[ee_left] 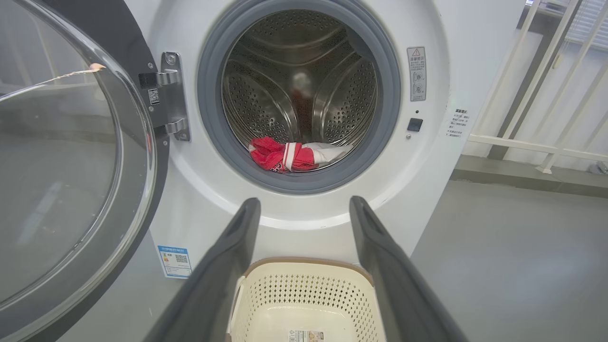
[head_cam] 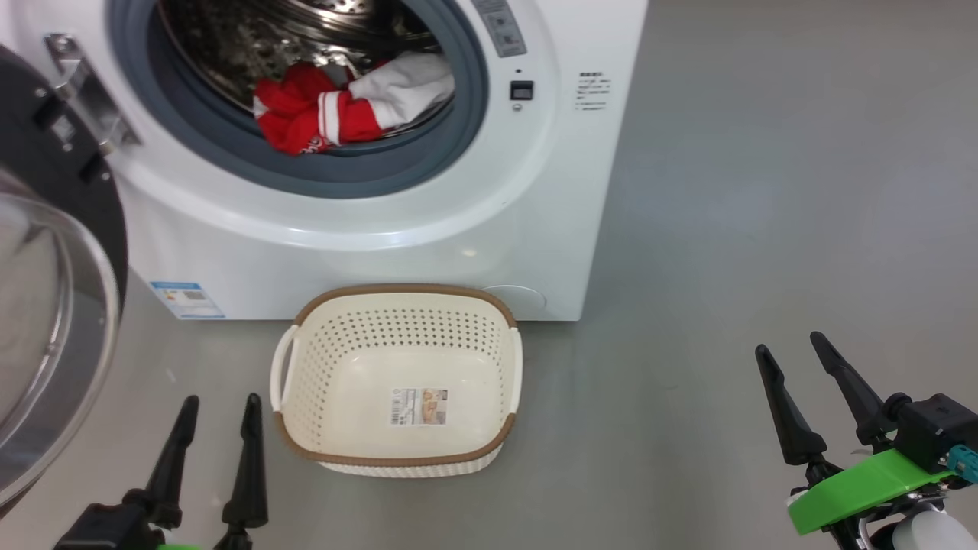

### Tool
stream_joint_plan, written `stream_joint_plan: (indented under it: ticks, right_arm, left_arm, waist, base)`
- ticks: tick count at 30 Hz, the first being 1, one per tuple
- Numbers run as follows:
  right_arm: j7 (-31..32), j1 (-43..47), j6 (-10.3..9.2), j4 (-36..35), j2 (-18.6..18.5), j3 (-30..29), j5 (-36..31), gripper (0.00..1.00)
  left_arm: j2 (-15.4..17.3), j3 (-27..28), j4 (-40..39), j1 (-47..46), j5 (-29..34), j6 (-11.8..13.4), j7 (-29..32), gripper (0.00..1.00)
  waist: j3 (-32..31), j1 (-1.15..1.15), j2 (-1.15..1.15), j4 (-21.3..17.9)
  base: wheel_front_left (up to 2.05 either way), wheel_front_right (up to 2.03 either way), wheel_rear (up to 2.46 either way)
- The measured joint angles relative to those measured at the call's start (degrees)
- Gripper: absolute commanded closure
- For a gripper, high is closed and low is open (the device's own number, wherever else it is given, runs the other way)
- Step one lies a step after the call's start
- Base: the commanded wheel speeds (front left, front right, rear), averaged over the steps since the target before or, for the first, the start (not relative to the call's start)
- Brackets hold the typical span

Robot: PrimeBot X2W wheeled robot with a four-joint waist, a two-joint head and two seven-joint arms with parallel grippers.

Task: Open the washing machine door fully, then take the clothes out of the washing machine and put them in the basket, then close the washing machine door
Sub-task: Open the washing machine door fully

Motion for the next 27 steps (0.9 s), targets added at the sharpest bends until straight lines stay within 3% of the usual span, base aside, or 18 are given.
stream_joint_plan:
  ticks: [13,27]
  right_arm:
    - [0.0,0.3,0.0,-0.5,0.3,-1.4,0.0,0.0]
    - [0.0,1.2,0.0,-0.6,0.8,-1.6,-0.1,0.0]
  left_arm:
    - [0.2,-2.3,-0.4,0.8,-0.1,0.0,0.0,0.0]
    - [0.8,-2.5,-0.3,0.8,1.0,0.0,0.0,0.0]
  waist:
    - [0.2,0.0,0.0,-5.3]
    - [0.0,0.0,0.0,-5.6]
  base:
    - [0.0,0.0,0.0]
    - [0.0,0.0,0.0]
